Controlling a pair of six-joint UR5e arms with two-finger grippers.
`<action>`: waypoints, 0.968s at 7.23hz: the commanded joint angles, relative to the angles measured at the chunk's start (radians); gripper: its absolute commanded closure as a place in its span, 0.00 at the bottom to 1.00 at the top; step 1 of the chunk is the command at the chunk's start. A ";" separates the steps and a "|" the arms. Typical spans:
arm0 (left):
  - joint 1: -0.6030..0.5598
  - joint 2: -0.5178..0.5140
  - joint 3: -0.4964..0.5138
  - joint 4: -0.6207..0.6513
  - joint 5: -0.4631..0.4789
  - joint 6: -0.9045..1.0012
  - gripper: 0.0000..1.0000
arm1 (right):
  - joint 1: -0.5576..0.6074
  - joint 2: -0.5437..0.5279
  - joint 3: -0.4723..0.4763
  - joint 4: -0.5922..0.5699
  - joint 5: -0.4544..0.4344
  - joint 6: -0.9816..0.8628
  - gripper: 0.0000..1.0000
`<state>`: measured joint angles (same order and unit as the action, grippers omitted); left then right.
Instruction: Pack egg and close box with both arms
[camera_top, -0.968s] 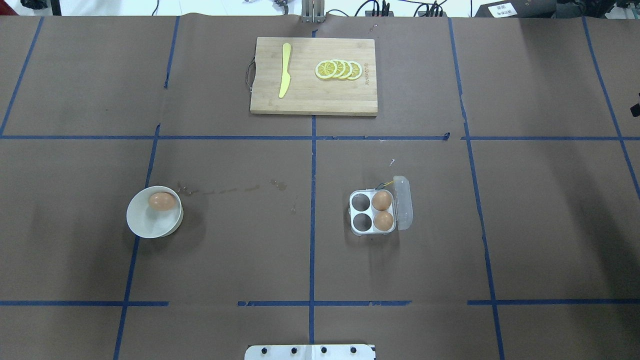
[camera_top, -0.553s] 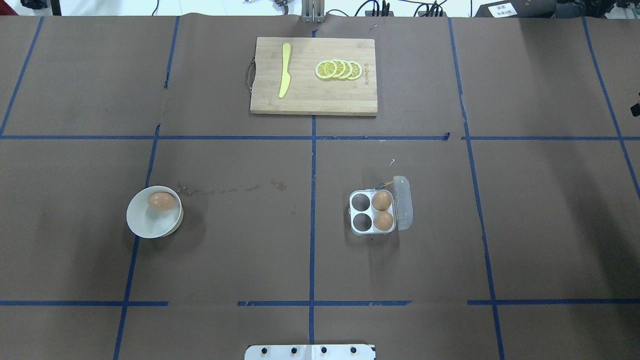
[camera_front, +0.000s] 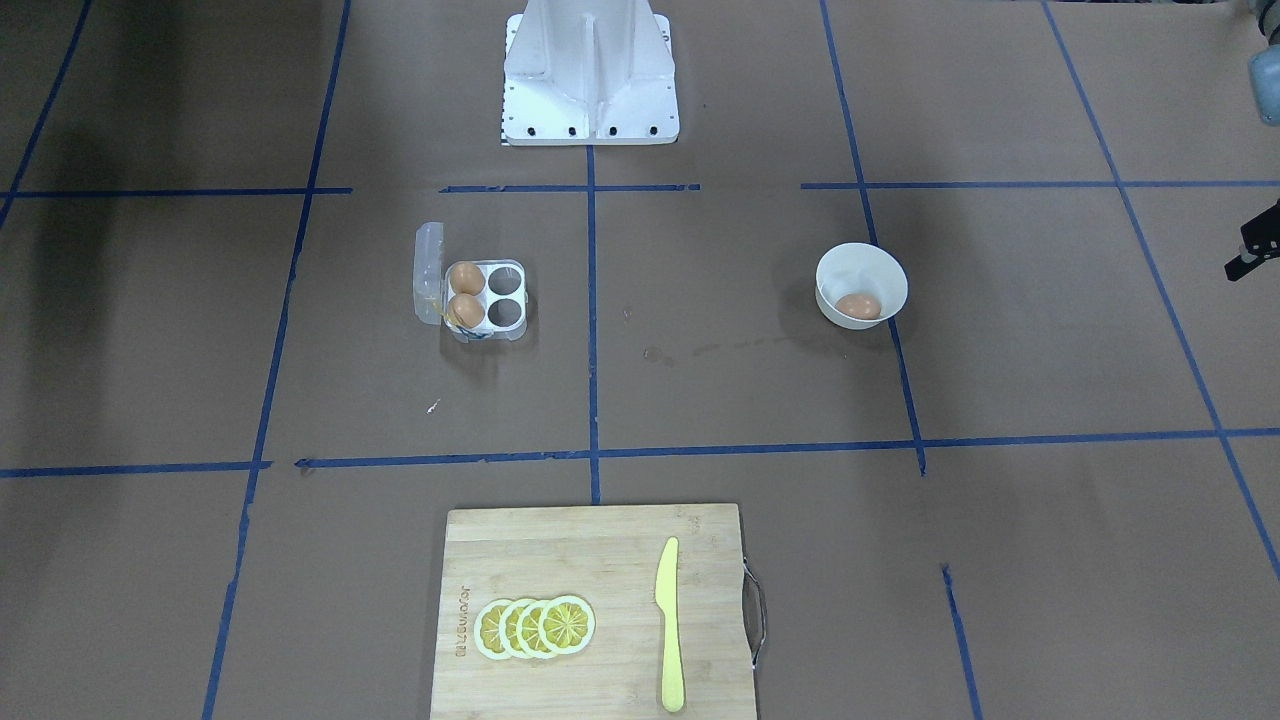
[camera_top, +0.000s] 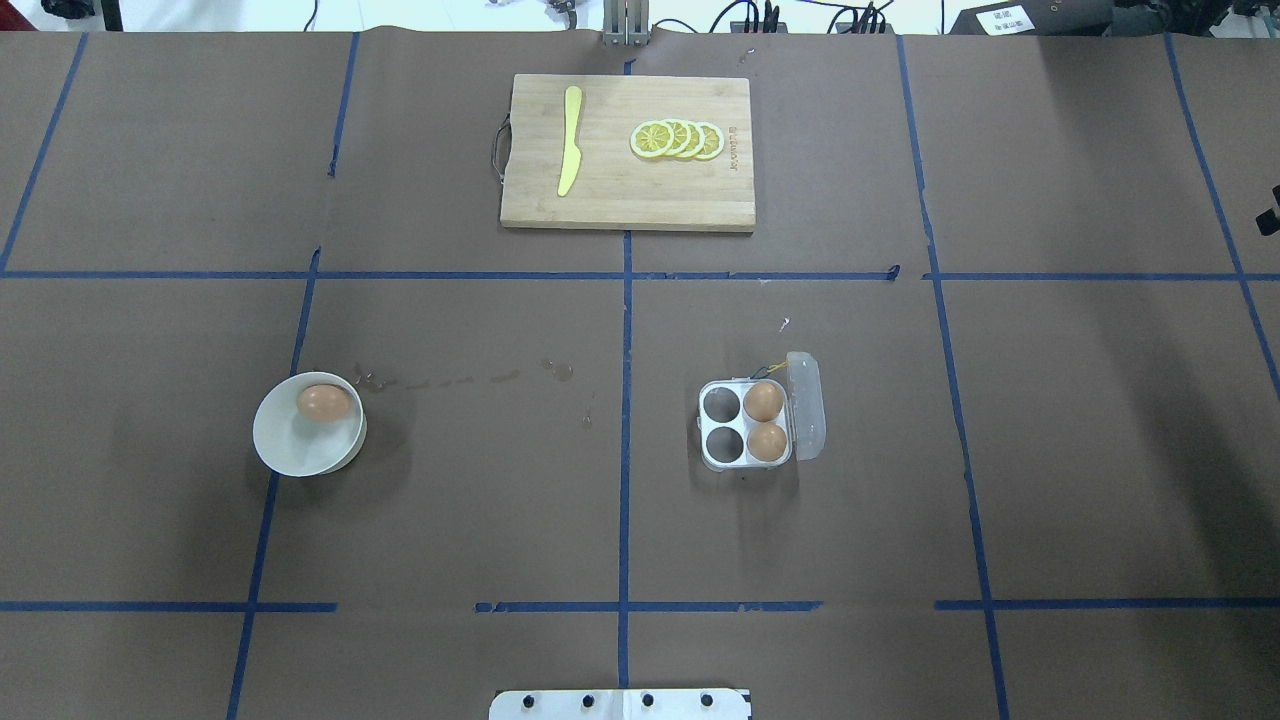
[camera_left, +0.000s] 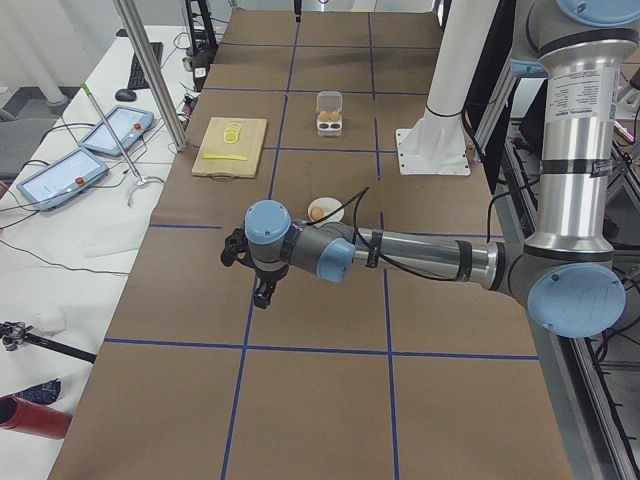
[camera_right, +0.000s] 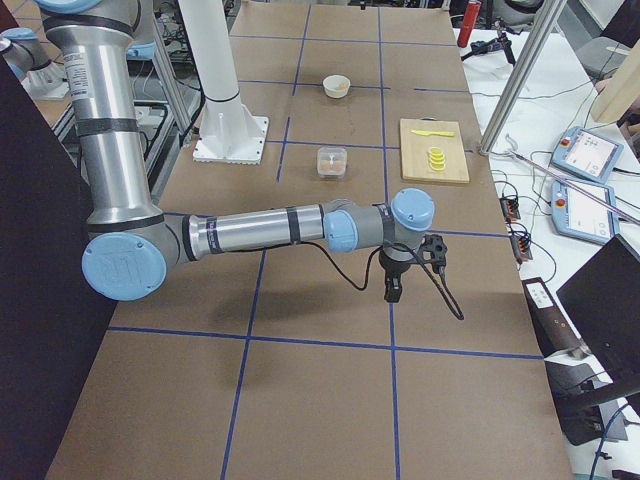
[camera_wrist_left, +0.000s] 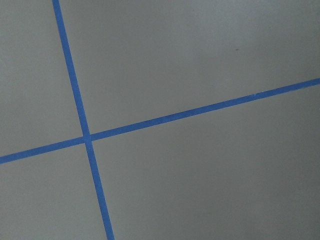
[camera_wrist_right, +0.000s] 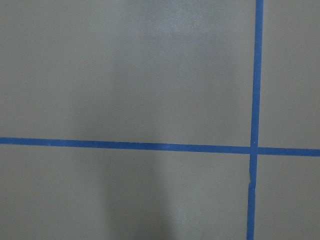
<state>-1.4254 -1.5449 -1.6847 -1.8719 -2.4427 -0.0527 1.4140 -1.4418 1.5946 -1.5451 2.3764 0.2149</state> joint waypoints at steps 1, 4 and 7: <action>0.032 -0.006 -0.004 -0.081 -0.007 -0.101 0.00 | -0.004 -0.002 0.001 -0.001 0.001 0.001 0.00; 0.236 -0.062 -0.067 -0.128 0.008 -0.636 0.00 | -0.009 -0.006 0.007 0.003 0.004 0.001 0.00; 0.357 -0.171 -0.070 -0.130 0.010 -1.142 0.00 | -0.023 -0.009 0.004 0.023 0.001 0.021 0.00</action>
<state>-1.1169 -1.6724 -1.7531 -2.0002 -2.4334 -0.9697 1.3948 -1.4503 1.5992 -1.5252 2.3784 0.2329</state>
